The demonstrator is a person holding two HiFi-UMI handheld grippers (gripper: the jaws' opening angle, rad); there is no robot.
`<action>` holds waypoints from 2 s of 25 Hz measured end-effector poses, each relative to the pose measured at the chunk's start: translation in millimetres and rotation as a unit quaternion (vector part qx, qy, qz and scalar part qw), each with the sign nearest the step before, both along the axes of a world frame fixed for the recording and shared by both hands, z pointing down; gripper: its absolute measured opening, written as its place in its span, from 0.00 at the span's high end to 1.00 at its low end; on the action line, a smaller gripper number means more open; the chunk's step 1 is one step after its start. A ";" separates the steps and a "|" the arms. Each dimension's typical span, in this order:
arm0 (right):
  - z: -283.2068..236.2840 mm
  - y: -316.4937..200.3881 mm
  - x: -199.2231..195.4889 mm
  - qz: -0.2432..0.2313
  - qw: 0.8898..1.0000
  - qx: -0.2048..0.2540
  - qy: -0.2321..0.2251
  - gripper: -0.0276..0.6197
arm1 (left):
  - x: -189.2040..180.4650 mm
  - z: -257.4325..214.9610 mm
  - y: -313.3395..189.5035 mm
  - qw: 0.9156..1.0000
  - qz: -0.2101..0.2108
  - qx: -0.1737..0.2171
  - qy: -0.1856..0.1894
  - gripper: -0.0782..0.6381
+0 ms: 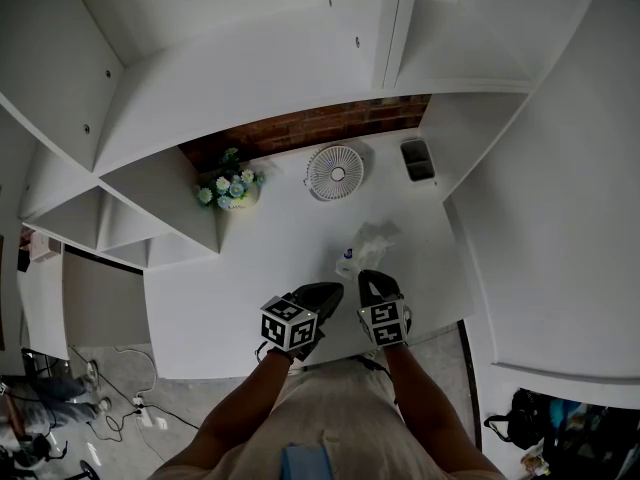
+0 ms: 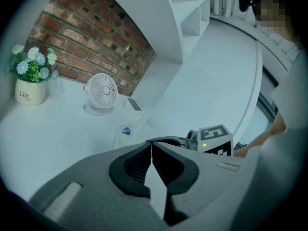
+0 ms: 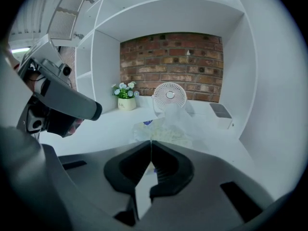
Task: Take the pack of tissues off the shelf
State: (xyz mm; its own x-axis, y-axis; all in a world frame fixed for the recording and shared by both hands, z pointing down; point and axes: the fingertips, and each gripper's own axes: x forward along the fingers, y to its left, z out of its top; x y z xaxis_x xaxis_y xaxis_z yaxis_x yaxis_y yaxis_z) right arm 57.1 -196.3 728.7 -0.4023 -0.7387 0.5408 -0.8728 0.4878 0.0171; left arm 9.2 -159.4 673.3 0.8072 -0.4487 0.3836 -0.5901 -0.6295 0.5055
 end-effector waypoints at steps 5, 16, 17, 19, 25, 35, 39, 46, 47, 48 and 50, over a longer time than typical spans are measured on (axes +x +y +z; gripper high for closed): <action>12.6 4.6 -2.3 -0.013 1.000 -0.012 0.020 0.93 | -1.0 -0.5 0.9 1.000 -0.001 0.001 0.000 0.87; 21.2 9.8 -2.5 -0.020 0.999 -0.028 0.034 0.93 | -1.5 1.7 6.3 1.000 0.001 -0.002 -0.001 0.87; 22.0 10.0 -2.3 -0.021 0.999 -0.030 0.034 0.93 | -1.0 1.1 6.5 1.000 0.002 -0.001 -0.001 0.87; 22.8 9.9 -2.1 -0.022 0.999 -0.033 0.033 0.93 | -0.4 1.2 6.6 1.000 0.003 -0.001 -0.002 0.87; 25.9 10.5 -2.1 -0.027 0.998 -0.043 0.034 0.88 | 0.6 1.1 6.4 1.000 0.004 -0.002 0.001 0.87; 26.3 10.0 -3.1 -0.029 0.998 -0.052 0.026 0.72 | 0.6 1.0 4.9 1.000 0.006 -0.004 0.004 0.87; 20.5 11.3 -4.8 -0.023 0.998 -0.053 0.010 0.68 | 0.3 0.8 4.5 1.000 0.006 -0.003 0.005 0.87; 7.1 10.5 -5.2 -0.021 0.999 -0.038 0.006 0.67 | 1.7 -0.8 4.0 1.000 0.007 -0.002 0.009 0.87; 5.5 11.0 -5.3 -0.021 0.999 -0.036 0.005 0.67 | 1.8 -1.6 4.0 1.000 0.007 -0.002 0.010 0.87; 3.5 11.8 -5.6 -0.021 0.999 -0.034 0.004 0.67 | 1.8 -2.5 3.9 1.000 0.007 -0.001 0.011 0.87; -0.7 14.3 -5.5 -0.020 0.999 -0.033 0.003 0.67 | 1.6 -4.0 3.9 1.000 0.008 0.001 0.012 0.87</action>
State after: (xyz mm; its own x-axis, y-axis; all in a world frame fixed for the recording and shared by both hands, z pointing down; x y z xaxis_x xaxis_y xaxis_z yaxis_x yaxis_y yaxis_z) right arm 51.7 -182.0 728.1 -0.4268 -0.6847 0.5907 -0.8526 0.5225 -0.0103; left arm 10.8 -155.5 669.4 0.8229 -0.4370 0.3631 -0.5682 -0.6391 0.5184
